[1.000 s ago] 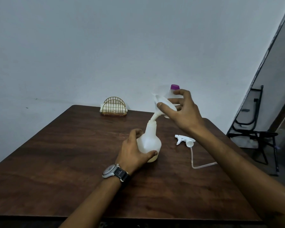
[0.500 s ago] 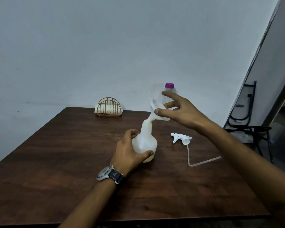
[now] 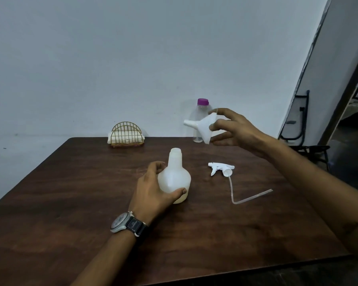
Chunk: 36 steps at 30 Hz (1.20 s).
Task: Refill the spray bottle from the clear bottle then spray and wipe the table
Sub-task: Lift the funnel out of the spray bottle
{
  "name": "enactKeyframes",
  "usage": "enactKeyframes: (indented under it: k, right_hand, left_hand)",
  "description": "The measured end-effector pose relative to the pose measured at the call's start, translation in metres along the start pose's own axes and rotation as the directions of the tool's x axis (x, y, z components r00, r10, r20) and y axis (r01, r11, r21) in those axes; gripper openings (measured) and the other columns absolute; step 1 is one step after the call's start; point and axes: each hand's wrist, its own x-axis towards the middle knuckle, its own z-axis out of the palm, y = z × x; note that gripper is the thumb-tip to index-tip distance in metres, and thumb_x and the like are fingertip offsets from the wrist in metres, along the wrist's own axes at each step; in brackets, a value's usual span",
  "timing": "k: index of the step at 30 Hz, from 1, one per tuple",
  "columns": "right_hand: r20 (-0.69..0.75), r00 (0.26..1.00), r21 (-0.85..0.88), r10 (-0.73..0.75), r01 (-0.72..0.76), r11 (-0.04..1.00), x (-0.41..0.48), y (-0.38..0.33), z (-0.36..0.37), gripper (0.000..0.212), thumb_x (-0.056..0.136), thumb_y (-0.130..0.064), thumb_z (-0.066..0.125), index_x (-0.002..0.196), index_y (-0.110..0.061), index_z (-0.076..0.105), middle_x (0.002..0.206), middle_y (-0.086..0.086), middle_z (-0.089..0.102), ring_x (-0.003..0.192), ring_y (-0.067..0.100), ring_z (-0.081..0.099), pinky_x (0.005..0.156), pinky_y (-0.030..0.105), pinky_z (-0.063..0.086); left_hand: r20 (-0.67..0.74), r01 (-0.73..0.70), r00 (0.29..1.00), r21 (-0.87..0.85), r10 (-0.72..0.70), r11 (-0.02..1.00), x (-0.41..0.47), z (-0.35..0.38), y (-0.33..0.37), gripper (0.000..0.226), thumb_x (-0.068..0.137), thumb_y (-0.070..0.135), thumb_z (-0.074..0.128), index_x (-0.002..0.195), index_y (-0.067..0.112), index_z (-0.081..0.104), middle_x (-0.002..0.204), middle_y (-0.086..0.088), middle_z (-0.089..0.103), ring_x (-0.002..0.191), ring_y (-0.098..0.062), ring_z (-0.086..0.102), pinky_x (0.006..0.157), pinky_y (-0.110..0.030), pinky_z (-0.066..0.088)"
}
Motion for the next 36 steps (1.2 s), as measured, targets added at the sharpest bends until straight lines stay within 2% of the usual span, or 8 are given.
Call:
enactKeyframes:
  k: [5, 12, 17, 20, 23, 27, 32, 36]
  right_hand:
    - [-0.21, 0.971, 0.185, 0.113, -0.074, 0.98, 0.028, 0.055, -0.027, 0.057, 0.072, -0.035, 0.081, 0.122, -0.024, 0.055, 0.126, 0.01, 0.071, 0.109, 0.03, 0.075, 0.096, 0.041, 0.06]
    - [-0.408, 0.901, -0.044, 0.148, -0.182, 0.982, 0.084, 0.111, -0.058, 0.075, 0.074, -0.046, 0.085, 0.131, -0.024, 0.041, 0.124, 0.002, 0.055, 0.103, 0.018, 0.062, 0.08, 0.033, 0.05]
    - [-0.448, 0.876, -0.182, 0.177, -0.284, 0.941, 0.122, 0.151, -0.068, 0.077, 0.074, -0.052, 0.084, 0.127, -0.023, 0.037, 0.11, -0.006, 0.053, 0.101, 0.014, 0.06, 0.089, 0.035, 0.052]
    - [-0.499, 0.848, -0.249, 0.178, -0.337, 0.908, 0.147, 0.172, -0.069, 0.081, 0.066, -0.06, 0.084, 0.122, -0.025, 0.036, 0.121, 0.0, 0.054, 0.116, 0.024, 0.057, 0.101, 0.045, 0.051]
    - [-0.534, 0.827, -0.288, 0.175, -0.373, 0.882, 0.169, 0.191, -0.064, 0.077, 0.068, -0.061, 0.083, 0.117, -0.025, 0.035, 0.118, -0.002, 0.052, 0.125, 0.027, 0.052, 0.107, 0.047, 0.045]
    - [-0.517, 0.835, -0.341, 0.19, -0.404, 0.849, 0.193, 0.21, -0.055, 0.072, 0.074, -0.059, 0.08, 0.118, -0.023, 0.036, 0.116, -0.002, 0.048, 0.132, 0.028, 0.045, 0.108, 0.044, 0.038]
    - [-0.514, 0.835, -0.383, 0.196, -0.427, 0.819, 0.219, 0.223, -0.049, 0.082, 0.074, -0.062, 0.079, 0.129, -0.016, 0.04, 0.121, 0.001, 0.053, 0.136, 0.03, 0.042, 0.106, 0.046, 0.032]
    - [-0.509, 0.832, -0.431, 0.221, -0.469, 0.771, 0.228, 0.232, -0.048, 0.086, 0.074, -0.065, 0.077, 0.134, -0.014, 0.042, 0.136, 0.003, 0.057, 0.142, 0.031, 0.036, 0.1, 0.044, 0.029]
  left_hand:
    - [0.024, -0.02, 1.0, 0.024, 0.019, 1.0, 0.001, -0.002, 0.0, 0.087, 0.058, 0.058, 0.089, 0.129, 0.036, 0.044, 0.134, 0.013, 0.058, 0.119, -0.014, 0.058, 0.093, -0.037, 0.056]
    - [0.066, -0.069, 0.995, 0.01, 0.068, 0.998, 0.011, -0.006, -0.003, 0.085, 0.056, 0.059, 0.089, 0.124, 0.047, 0.04, 0.118, 0.03, 0.047, 0.105, 0.003, 0.053, 0.075, -0.007, 0.039]
    - [0.042, -0.089, 0.995, 0.022, 0.088, 0.996, 0.023, 0.001, -0.008, 0.083, 0.055, 0.059, 0.089, 0.121, 0.049, 0.04, 0.118, 0.031, 0.049, 0.106, 0.002, 0.054, 0.078, -0.006, 0.036]
    - [0.029, -0.087, 0.996, 0.017, 0.087, 0.996, 0.034, 0.004, -0.011, 0.086, 0.052, 0.058, 0.09, 0.123, 0.048, 0.041, 0.118, 0.03, 0.052, 0.104, 0.004, 0.055, 0.079, -0.005, 0.037]
    - [0.022, -0.102, 0.995, 0.012, 0.102, 0.995, 0.046, 0.007, -0.013, 0.091, 0.048, 0.055, 0.092, 0.125, 0.046, 0.045, 0.117, 0.03, 0.058, 0.102, 0.01, 0.058, 0.085, -0.01, 0.041]
    - [0.007, -0.1, 0.995, 0.019, 0.1, 0.995, 0.056, 0.014, -0.019, 0.091, 0.043, 0.059, 0.091, 0.121, 0.053, 0.045, 0.11, 0.04, 0.056, 0.098, 0.024, 0.053, 0.082, -0.008, 0.04]
    - [-0.001, -0.117, 0.993, 0.039, 0.118, 0.992, 0.057, 0.018, -0.026, 0.09, 0.042, 0.059, 0.091, 0.121, 0.05, 0.049, 0.11, 0.046, 0.057, 0.1, 0.027, 0.054, 0.075, -0.004, 0.046]
    - [0.009, -0.112, 0.994, 0.014, 0.112, 0.994, 0.058, 0.02, -0.03, 0.091, 0.041, 0.057, 0.093, 0.121, 0.048, 0.052, 0.116, 0.044, 0.058, 0.1, 0.023, 0.057, 0.085, 0.002, 0.044]
